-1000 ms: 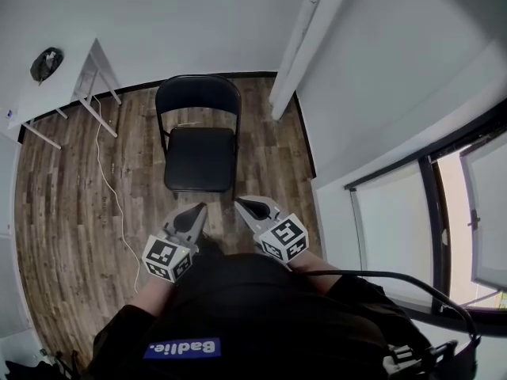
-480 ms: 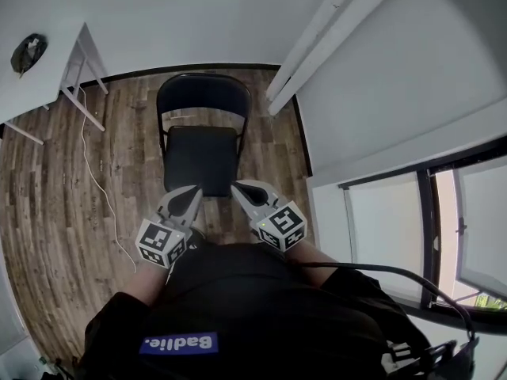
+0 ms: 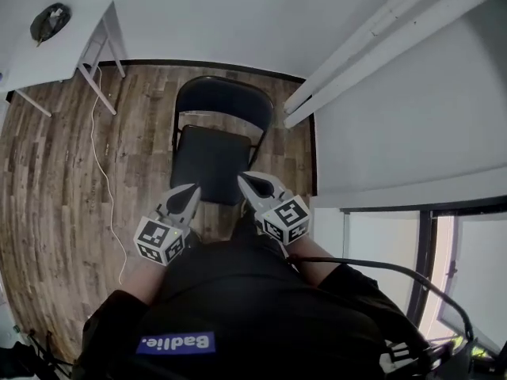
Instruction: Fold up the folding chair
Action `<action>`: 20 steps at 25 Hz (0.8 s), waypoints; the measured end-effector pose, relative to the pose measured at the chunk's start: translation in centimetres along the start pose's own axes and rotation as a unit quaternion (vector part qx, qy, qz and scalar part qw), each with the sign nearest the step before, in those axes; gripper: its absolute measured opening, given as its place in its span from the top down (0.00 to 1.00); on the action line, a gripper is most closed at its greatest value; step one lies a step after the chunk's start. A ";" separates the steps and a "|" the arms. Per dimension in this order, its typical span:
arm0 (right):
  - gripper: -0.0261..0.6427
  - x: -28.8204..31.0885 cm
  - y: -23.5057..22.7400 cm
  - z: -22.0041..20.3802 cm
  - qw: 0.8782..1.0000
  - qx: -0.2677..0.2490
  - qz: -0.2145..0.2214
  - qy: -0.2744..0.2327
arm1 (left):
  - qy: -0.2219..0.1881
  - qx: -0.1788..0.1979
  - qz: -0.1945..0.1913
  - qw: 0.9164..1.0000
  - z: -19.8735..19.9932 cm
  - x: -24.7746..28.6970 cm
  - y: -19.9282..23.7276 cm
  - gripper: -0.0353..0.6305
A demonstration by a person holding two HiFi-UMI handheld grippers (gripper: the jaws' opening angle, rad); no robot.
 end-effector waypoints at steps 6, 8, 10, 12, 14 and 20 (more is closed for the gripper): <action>0.96 2.9 -4.6 0.4 0.998 -0.006 0.067 0.009 | -0.016 -0.010 0.068 0.997 0.5 3.2 1.3 0.94; 0.96 3.0 -6.4 0.3 0.996 -0.014 0.089 0.015 | -0.023 -0.020 0.092 0.995 -0.2 4.8 1.4 0.94; 0.96 3.2 -7.7 -0.3 0.993 -0.020 0.114 0.022 | -0.023 -0.036 0.120 0.992 -1.7 6.0 1.6 0.94; 0.96 3.3 -9.1 -1.2 0.990 -0.020 0.138 0.033 | -0.024 -0.061 0.150 0.987 -3.6 6.9 1.8 0.94; 0.96 3.5 -11.1 -1.7 0.987 -0.022 0.155 0.044 | -0.033 -0.093 0.175 0.980 -5.1 8.2 2.1 0.94; 0.96 5.7 -16.3 -3.2 0.982 -0.041 0.166 0.079 | -0.060 -0.167 0.225 0.958 -9.8 9.4 4.8 0.94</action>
Point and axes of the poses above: the fingertips, and each gripper's own axes: x forward along the fingers, y to its left, z out of its top, the point moved 4 cm from there along -x, backward along the fingers, and after that the axes turned 8 degrees about -y, right-handed, at the moved point
